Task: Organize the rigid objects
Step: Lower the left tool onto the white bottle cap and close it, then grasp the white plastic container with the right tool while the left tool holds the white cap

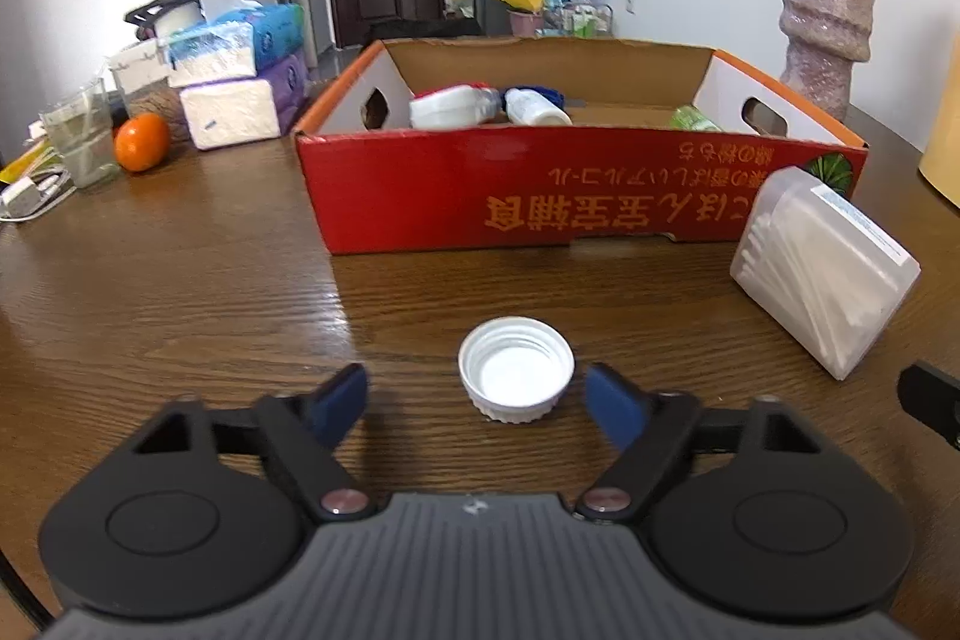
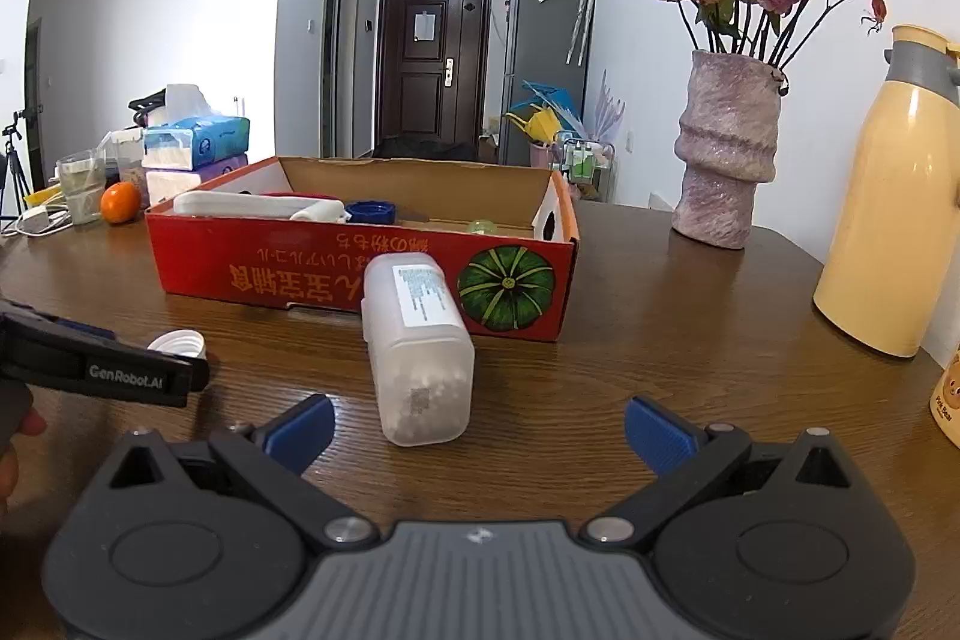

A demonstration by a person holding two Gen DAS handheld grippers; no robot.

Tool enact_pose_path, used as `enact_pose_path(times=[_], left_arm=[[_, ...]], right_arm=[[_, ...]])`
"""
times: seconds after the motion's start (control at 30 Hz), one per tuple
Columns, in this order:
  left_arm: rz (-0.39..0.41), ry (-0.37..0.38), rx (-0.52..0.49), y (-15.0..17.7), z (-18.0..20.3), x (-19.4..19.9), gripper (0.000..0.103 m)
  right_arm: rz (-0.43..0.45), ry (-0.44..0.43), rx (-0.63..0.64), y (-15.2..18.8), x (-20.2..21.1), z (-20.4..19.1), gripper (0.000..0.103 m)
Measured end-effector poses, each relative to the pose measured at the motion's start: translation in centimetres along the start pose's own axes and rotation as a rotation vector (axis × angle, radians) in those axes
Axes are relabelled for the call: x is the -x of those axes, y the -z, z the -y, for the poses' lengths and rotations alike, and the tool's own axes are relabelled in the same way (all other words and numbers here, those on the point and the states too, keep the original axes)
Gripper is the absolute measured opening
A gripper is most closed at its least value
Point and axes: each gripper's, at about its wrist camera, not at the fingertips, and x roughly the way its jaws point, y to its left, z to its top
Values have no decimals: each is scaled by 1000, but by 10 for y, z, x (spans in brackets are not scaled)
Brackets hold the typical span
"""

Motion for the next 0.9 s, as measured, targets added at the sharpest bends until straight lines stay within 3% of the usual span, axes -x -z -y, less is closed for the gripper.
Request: enact_pose_path(times=[0.13,0.17,0.9], left_arm=[[7,47,-17,0,1,2,43],[9,55,-23,0,2,3,41],[100,47,19,-10,-19,21,41]], right_arm=[[-7,-5,8,-1,-6,-6,103],[-9,-6,13,-2,-8,-7,103],[-7,10,22,-23,-48,-27,102]])
